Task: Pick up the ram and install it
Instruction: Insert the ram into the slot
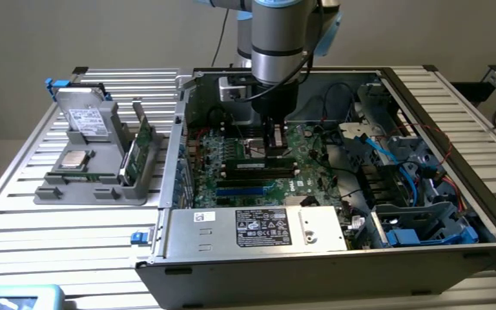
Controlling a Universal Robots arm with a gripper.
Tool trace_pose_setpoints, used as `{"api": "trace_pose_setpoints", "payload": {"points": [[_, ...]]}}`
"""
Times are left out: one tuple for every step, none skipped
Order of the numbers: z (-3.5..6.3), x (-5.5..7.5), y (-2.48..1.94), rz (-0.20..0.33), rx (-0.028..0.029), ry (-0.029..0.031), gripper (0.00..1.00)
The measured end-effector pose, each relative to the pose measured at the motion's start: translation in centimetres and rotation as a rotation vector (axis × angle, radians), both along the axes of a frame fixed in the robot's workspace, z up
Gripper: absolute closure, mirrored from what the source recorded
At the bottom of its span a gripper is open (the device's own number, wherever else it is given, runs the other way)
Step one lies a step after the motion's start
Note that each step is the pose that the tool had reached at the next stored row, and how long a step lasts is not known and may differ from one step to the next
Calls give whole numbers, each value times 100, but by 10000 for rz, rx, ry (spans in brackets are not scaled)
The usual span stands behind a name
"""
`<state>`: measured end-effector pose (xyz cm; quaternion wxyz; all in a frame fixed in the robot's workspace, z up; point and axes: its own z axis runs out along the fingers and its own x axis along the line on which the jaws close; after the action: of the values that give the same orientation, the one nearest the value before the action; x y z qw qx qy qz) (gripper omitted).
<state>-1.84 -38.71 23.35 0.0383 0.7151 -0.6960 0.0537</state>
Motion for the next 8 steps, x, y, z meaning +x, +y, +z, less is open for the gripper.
{"api": "trace_pose_setpoints", "payload": {"points": [[-1, 0, 0, 0, 2, -5, 86], [-2, 0, 0, 0, 3, -9, 86], [-5, 0, 0, 0, 4, -11, 86], [-8, 0, 0, 0, 5, -13, 86], [-11, 0, 0, 0, 5, -14, 86], [-14, 0, 0, 0, 3, -13, 86], [-17, 0, 0, 0, 3, -14, 86], [-19, 0, 0, 0, 2, -13, 86]]}}
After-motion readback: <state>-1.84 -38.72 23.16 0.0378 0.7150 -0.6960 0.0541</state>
